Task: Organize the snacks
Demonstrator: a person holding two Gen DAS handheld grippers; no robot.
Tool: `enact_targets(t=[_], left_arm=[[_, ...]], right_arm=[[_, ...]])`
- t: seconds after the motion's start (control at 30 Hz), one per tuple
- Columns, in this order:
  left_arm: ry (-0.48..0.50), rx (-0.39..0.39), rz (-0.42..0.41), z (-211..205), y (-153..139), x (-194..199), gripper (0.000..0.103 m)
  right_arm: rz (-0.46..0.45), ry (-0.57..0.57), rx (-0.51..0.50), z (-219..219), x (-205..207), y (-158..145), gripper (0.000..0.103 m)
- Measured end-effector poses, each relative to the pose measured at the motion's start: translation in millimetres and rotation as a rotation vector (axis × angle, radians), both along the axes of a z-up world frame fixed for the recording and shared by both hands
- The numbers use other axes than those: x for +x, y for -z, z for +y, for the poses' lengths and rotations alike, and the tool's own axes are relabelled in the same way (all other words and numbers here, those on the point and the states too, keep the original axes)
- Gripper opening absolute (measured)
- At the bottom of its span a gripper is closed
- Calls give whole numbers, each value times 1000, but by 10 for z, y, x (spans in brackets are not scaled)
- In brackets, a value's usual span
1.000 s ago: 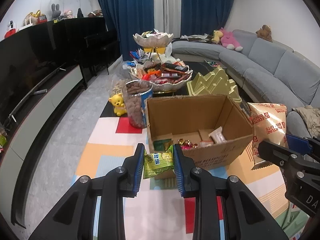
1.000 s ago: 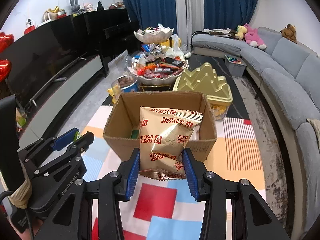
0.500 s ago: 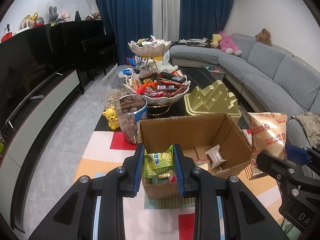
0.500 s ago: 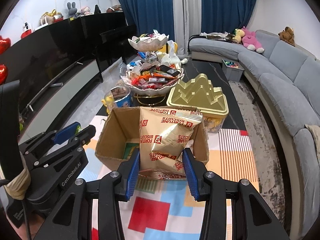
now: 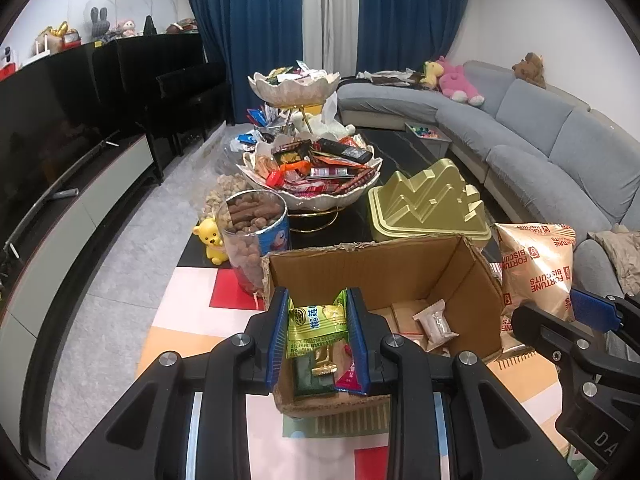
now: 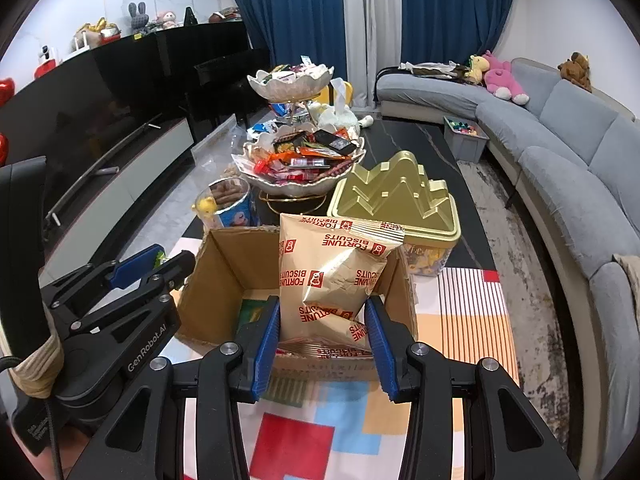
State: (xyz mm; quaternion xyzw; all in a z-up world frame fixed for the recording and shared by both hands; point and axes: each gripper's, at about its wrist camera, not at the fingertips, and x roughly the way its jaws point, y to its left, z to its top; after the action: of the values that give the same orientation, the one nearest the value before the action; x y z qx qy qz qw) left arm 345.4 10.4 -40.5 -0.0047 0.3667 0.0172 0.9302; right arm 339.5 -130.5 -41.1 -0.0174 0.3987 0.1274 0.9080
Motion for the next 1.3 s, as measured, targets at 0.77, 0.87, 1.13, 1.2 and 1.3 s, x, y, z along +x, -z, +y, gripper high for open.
enact_targets(t=[0.77, 0.87, 1.13, 1.2, 1.3], left_arm=[[-1, -31, 66, 19, 332, 307, 32], [-6, -39, 65, 42, 337, 302, 39], [-38, -1, 31, 74, 237, 231, 74], [-48, 4, 24, 86, 199, 211, 78], [-66, 7, 14, 110, 145, 169, 87]], right_arm=[[55, -30, -7, 67, 305, 303, 44], [44, -29, -10, 68, 307, 291, 46], [2, 11, -6, -16, 281, 178, 74], [0, 20, -6, -35, 272, 156, 74], [-9, 26, -10, -52, 243, 120, 74]])
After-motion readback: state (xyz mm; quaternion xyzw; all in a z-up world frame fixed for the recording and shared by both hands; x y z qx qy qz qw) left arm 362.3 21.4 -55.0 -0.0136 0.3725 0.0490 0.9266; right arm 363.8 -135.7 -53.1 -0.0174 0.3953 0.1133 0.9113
